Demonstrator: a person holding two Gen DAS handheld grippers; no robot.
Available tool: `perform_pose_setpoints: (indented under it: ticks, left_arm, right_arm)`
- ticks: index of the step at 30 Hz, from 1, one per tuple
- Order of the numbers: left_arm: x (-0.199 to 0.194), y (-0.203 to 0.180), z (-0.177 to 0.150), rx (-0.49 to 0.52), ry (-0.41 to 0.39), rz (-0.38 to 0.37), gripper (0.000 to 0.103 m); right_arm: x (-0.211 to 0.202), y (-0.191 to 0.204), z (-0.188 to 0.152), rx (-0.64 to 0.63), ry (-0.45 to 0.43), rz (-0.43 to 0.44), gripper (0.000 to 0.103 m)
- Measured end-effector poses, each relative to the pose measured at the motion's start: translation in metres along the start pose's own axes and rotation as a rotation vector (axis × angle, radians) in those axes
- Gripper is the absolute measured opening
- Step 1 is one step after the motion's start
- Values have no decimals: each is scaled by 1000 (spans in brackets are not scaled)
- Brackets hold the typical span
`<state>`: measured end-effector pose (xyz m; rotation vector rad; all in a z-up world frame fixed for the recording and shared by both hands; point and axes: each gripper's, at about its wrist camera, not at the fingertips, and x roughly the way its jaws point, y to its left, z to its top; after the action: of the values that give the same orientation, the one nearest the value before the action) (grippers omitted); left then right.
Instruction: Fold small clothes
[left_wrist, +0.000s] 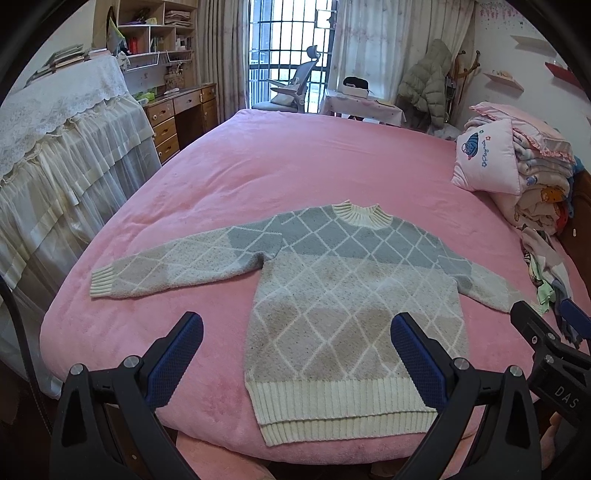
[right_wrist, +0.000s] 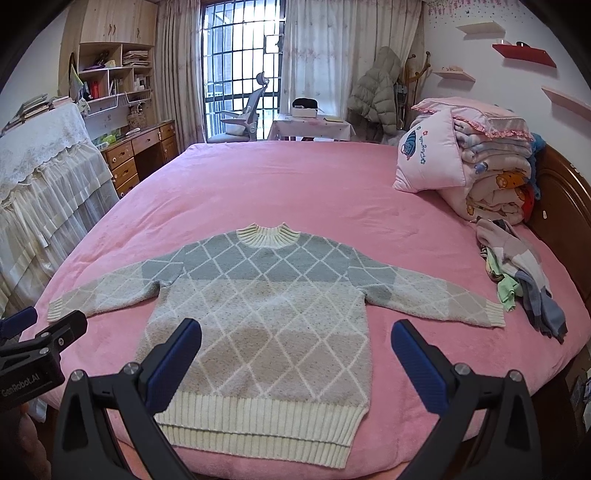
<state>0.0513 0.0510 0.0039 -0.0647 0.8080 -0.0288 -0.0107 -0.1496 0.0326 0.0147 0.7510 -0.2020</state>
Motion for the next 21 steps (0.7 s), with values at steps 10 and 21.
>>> perform_pose_setpoints:
  ticks: [10, 21]
  left_arm:
    - [4, 2, 3, 11, 2, -8, 101]
    - [13, 25, 8, -9, 6, 25, 101]
  right_arm:
    - [7, 10, 3, -24, 8, -4, 103]
    - [15, 35, 9, -62, 4, 40, 103]
